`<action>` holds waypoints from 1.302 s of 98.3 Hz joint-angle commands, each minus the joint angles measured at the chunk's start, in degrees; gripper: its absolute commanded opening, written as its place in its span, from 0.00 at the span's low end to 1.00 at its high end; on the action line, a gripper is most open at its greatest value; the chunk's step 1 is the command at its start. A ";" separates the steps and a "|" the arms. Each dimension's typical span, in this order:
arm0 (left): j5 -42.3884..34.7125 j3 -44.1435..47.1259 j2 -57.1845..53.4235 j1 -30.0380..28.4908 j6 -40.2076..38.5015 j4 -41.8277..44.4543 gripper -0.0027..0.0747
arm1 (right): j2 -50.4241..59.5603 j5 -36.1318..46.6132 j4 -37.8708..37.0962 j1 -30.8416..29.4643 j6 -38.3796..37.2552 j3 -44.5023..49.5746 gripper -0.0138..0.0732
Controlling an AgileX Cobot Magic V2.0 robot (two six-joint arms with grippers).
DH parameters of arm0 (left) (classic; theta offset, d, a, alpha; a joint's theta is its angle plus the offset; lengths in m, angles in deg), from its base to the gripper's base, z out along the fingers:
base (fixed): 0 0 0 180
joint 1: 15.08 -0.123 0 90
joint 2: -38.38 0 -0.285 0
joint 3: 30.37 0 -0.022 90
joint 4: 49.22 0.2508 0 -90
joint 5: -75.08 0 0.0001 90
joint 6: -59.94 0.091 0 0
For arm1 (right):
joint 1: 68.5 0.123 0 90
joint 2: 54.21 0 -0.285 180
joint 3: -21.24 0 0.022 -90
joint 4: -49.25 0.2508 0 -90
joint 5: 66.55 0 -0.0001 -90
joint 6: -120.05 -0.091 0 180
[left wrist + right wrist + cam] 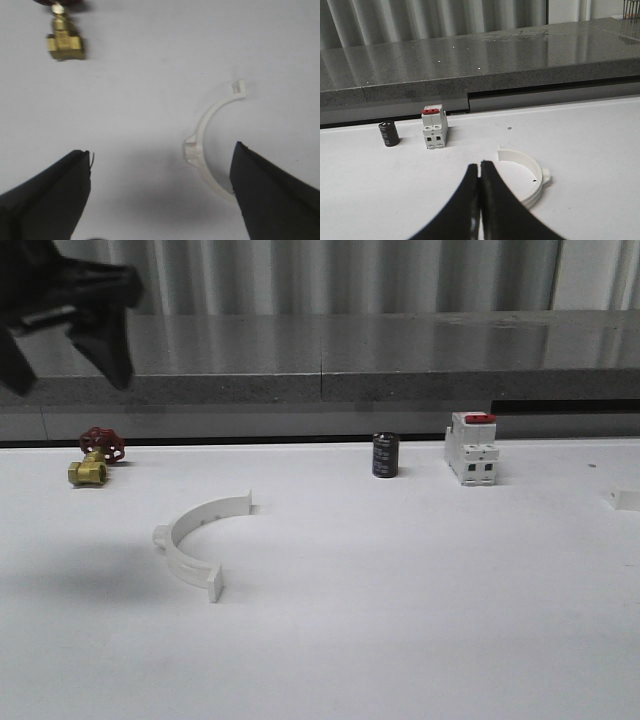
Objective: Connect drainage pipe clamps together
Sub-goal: 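Lower the half-ring onto the table and open the left gripper, then move the right gripper over the second white half-ring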
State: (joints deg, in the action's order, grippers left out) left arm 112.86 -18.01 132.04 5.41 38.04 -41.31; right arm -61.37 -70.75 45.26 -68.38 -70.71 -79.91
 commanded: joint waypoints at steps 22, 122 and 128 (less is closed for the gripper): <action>-3.45 9.89 -23.77 -12.80 3.95 0.31 0.76 | 0.78 4.73 -0.13 -0.36 0.81 -1.12 0.08; -0.81 34.04 -62.96 -14.90 4.29 -0.52 0.01 | -1.00 -1.44 0.92 -0.36 0.21 -6.32 0.08; -0.81 34.04 -62.96 -14.90 4.29 -0.52 0.01 | -3.82 -2.94 1.34 -0.36 0.13 -9.08 0.08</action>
State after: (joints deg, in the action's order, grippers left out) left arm 116.08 17.45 68.76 -9.49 42.26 -42.09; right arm -61.72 -75.48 45.77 -68.38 -70.71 -83.50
